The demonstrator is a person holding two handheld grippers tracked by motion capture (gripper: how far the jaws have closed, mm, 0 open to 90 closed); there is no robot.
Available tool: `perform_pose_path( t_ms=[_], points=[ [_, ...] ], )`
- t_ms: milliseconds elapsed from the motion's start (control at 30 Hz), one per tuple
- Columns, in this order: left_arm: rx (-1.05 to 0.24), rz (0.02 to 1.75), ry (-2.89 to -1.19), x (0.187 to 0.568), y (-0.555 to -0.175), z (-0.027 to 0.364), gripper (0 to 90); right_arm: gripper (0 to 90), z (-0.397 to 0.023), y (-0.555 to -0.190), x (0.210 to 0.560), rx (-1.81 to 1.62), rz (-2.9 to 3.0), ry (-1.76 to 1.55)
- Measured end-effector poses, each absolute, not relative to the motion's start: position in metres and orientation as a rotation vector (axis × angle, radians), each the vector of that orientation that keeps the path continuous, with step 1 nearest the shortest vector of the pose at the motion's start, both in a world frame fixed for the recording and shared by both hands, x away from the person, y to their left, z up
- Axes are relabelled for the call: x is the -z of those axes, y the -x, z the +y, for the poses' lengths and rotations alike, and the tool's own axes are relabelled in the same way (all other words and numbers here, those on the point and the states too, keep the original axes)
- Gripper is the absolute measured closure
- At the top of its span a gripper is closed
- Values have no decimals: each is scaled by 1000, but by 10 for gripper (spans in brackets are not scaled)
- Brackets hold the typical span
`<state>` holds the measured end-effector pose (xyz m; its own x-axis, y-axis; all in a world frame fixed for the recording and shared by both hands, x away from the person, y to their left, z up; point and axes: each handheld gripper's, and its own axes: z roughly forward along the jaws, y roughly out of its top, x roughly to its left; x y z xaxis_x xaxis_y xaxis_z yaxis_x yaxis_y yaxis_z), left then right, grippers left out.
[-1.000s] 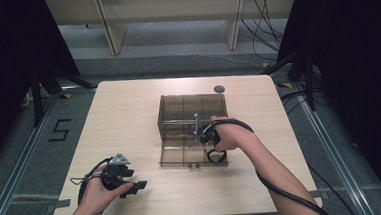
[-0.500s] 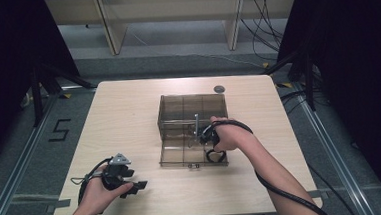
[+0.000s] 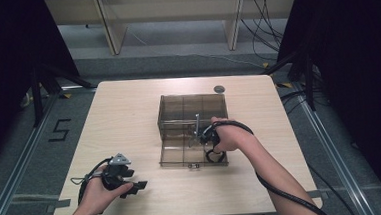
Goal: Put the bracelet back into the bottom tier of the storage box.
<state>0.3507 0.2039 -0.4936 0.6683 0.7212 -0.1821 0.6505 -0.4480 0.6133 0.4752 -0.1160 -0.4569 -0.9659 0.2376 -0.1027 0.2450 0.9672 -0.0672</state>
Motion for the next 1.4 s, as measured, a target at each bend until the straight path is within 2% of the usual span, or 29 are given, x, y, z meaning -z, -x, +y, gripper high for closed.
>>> perform_pose_path(
  t_ms=[200,367,933,1400],
  points=[
    [-138,1052,-2213,494,-351,204,289,777,-118,-475,444,70,2994,-396],
    [-138,1051,-2214,494,-351,204,289,900,-123,-475,436,98,3015,-395],
    [-137,1061,-2199,495,-350,202,289,900,-127,-470,457,144,3081,-484],
    [-140,1064,-2204,494,-350,202,289,888,-127,-469,460,137,3076,-475]
  ],
)
